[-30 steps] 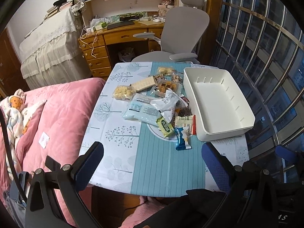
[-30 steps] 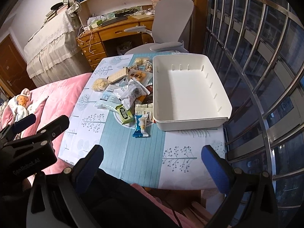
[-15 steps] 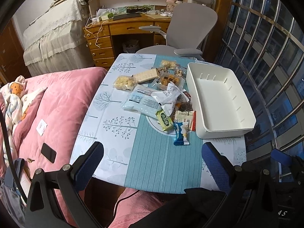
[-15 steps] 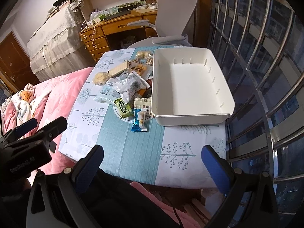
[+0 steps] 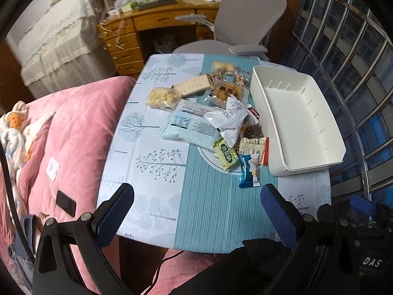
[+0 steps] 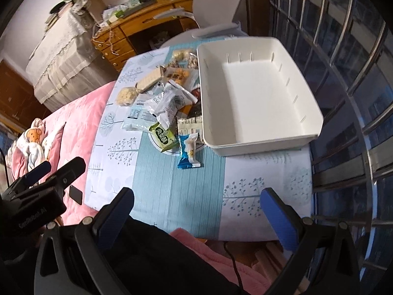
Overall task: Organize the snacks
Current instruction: 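Reach the right gripper to the blue wrapped candy and grasp it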
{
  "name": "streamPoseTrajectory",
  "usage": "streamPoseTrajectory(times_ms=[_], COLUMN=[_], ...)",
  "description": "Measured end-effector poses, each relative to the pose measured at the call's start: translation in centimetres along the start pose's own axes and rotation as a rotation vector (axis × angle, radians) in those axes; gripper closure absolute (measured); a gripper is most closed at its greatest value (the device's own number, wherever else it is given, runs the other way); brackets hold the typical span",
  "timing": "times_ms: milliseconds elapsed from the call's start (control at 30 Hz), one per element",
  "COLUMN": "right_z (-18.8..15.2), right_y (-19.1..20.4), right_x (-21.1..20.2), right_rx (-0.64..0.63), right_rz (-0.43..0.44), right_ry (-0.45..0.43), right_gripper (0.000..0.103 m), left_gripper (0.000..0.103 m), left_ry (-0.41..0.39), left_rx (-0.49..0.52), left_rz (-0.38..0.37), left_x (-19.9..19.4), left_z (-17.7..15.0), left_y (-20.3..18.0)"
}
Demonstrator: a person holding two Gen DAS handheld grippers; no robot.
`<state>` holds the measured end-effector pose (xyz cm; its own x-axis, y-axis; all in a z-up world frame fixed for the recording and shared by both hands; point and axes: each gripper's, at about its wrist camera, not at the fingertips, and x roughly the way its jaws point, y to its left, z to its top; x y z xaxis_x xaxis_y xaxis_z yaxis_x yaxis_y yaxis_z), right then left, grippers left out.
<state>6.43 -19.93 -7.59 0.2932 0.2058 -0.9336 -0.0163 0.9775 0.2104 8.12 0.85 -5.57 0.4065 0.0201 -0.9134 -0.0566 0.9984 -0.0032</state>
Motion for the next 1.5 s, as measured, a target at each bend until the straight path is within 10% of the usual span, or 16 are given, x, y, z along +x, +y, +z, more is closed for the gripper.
streamPoseTrajectory(times_ms=[433,900,1500], right_z=[1.8,2.2,0.0], right_y=[1.1,0.2,2.9], right_x=[5.1,10.4,17.4], right_rx=[0.220,0.411,0.178], right_rz=[0.030,0.004,-0.065], right_ry=[0.116,0.061,-0.103], right_gripper=[0.002,0.002,0.008], left_gripper=[0.001,0.001,0.017], left_ry=[0.126,0.021,0.034], left_rx=[0.269,0.494,0.621], left_rz=[-0.091,-0.262,-0.217], left_x=[6.5,13.4,23.0], left_z=[6.5,10.8,10.3], left_y=[-0.8,-4.5,-7.5])
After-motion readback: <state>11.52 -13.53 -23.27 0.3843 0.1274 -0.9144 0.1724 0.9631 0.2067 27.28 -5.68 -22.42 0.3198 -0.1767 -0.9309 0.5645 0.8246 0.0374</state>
